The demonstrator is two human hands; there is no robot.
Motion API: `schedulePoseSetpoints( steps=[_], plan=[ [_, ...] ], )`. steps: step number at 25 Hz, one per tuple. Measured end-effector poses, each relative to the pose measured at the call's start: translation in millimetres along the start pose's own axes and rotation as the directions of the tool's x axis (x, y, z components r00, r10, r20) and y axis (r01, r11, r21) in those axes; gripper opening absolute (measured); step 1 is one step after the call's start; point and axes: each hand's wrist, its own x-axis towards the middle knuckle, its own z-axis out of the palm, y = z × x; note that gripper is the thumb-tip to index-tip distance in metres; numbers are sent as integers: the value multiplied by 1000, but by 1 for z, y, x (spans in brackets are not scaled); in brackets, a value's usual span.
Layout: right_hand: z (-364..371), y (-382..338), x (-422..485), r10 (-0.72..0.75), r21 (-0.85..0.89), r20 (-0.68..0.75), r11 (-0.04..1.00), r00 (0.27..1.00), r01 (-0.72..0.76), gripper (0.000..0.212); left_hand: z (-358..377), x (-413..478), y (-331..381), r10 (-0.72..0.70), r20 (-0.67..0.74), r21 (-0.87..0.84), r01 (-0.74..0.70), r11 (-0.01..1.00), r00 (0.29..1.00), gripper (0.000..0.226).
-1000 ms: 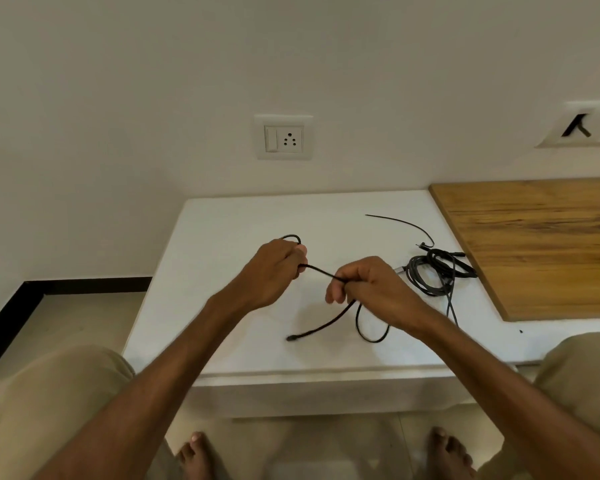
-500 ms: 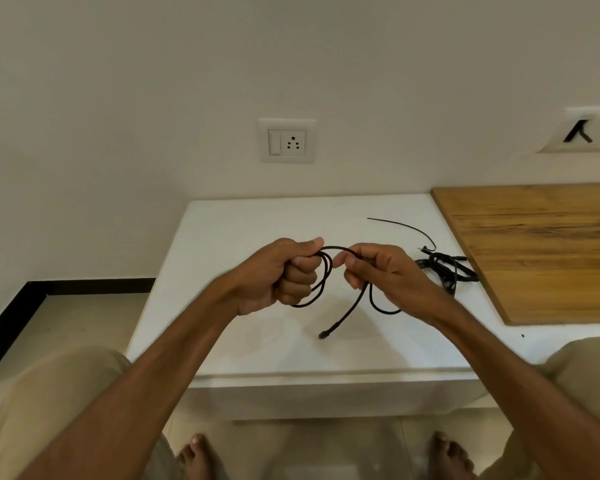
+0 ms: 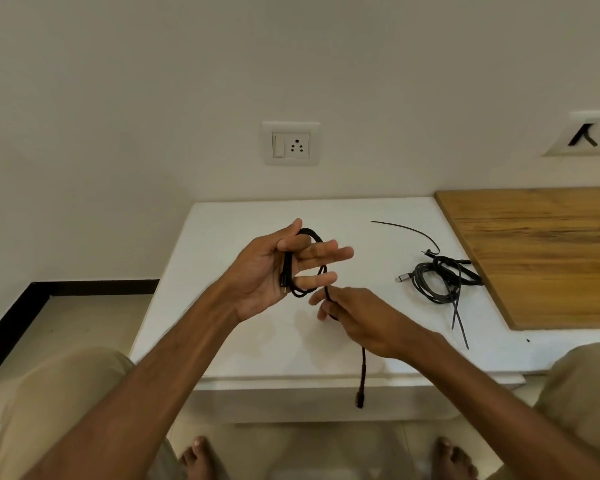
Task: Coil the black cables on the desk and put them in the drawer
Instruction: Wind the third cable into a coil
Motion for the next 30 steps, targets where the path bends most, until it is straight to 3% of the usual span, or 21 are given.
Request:
schedulePoseSetpoints(
  steps=[3, 6, 8, 10, 11, 14, 17, 23, 30],
  plan=[
    [7, -10, -3, 13, 50, 45, 999, 999, -16, 31, -4, 4, -1, 36, 60, -76, -32, 997, 998, 48],
    [9, -20, -7, 27, 284, 40, 958, 999, -37, 32, -10, 9, -3, 88, 66, -60, -84, 995, 994, 51],
    [8, -25, -7, 84, 510, 14, 857, 996, -79, 32, -14, 10, 0, 140, 17, -52, -139, 989, 990, 53],
    [4, -26, -5, 184, 713, 48, 682, 982, -163, 33, -21, 11, 4, 193, -47, -47, -195, 980, 980, 52],
    [2, -25, -5, 203, 729, 57, 660, 977, -180, 33, -25, 11, 7, 219, -78, -47, -223, 974, 973, 51],
    [-1, -18, -7, 100, 526, 41, 844, 994, -106, 34, -35, 12, 14, 277, -158, -27, -285, 958, 948, 51],
    [0, -14, -7, 21, 431, 38, 902, 999, -35, 38, -42, 12, 18, 311, -209, 3, -317, 948, 927, 51],
    [-8, -18, 0, 115, 712, -35, 700, 993, -56, 35, -36, 12, 12, 298, -219, 34, -298, 954, 929, 49],
    [-13, -15, -3, 278, 859, -88, 507, 956, -68, 26, -18, 11, 0, 225, -156, 35, -223, 974, 962, 49]
  ],
)
